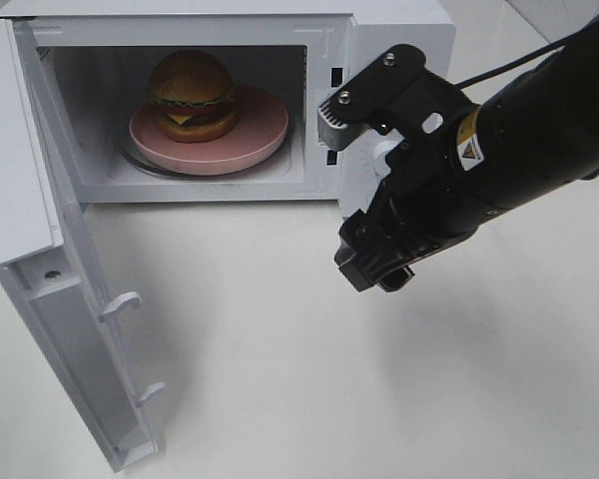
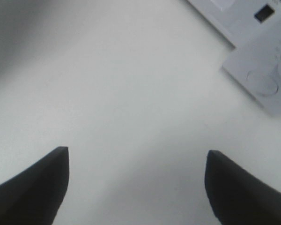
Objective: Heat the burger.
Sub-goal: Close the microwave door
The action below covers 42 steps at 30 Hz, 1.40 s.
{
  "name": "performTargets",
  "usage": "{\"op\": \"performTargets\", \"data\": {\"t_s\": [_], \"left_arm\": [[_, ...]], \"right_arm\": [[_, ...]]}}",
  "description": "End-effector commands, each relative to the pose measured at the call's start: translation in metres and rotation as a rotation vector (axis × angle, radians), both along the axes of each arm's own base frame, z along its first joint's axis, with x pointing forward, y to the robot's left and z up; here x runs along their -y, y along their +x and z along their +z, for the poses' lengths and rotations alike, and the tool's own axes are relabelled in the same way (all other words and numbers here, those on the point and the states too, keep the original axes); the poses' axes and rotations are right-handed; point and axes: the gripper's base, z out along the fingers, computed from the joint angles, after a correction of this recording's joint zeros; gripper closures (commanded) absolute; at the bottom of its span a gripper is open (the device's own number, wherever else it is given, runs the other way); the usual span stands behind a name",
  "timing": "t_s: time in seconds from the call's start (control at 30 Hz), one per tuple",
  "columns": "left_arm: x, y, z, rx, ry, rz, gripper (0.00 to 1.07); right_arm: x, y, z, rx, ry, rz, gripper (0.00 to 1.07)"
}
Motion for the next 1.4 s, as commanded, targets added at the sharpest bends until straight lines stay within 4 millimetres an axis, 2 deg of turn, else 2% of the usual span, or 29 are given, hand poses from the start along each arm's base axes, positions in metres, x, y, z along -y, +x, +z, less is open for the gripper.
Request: {"op": "performTargets", "data": {"t_s": [0.03,0.27,0.4,0.43,0.63,0.87,1.0,1.03,1.07,1.13,1.27,1.37,1.4], "left_arm": [[0.0,-0.001,0.0,0.026,-0.003,0.0,0.09],[0.0,-0.001,0.0,0.026,-0.003,0.0,0.09],[0.0,-0.001,0.0,0.026,-0.003,0.0,0.09],[0.0,-0.001,0.0,0.026,-0.003,0.0,0.09],[0.0,-0.001,0.0,0.026,-0.003,0.0,0.09],[0.0,-0.001,0.0,0.026,-0.003,0.0,0.09],[0.0,-0.001,0.0,0.026,-0.003,0.0,0.09],[0.0,-0.001,0.0,0.026,-0.003,0.0,0.09],[0.0,-0.001,0.0,0.026,-0.003,0.0,0.09],[0.0,-0.001,0.0,0.026,-0.003,0.0,0.09],[0.0,-0.001,0.0,0.026,-0.003,0.0,0.09],[0.0,-0.001,0.0,0.026,-0.003,0.0,0.09],[0.0,-0.001,0.0,0.026,-0.003,0.0,0.09]], "right_arm": [[0.008,-0.007,0.003,-0.055,-0.017,-0.069,0.31],[0.027,-0.026,0.019,-0.131,-0.082,-0.136,0.31],[0.033,-0.032,0.028,-0.124,-0.074,-0.149,0.31],[0.037,-0.037,0.036,-0.113,-0.059,-0.16,0.31],[0.051,-0.053,0.046,-0.094,-0.03,-0.179,0.31],[0.069,-0.072,0.043,-0.106,-0.01,-0.214,0.31],[0.094,-0.08,0.036,-0.138,0.031,-0.332,0.31],[0.094,-0.08,0.036,-0.138,0.031,-0.332,0.31],[0.105,-0.084,0.034,-0.14,0.04,-0.378,0.31],[0.109,-0.087,0.032,-0.144,0.038,-0.398,0.31],[0.137,-0.106,0.027,-0.133,0.056,-0.52,0.31],[0.14,-0.111,0.026,-0.125,0.063,-0.534,0.31],[0.146,-0.119,0.025,-0.103,0.088,-0.568,0.31]]}}
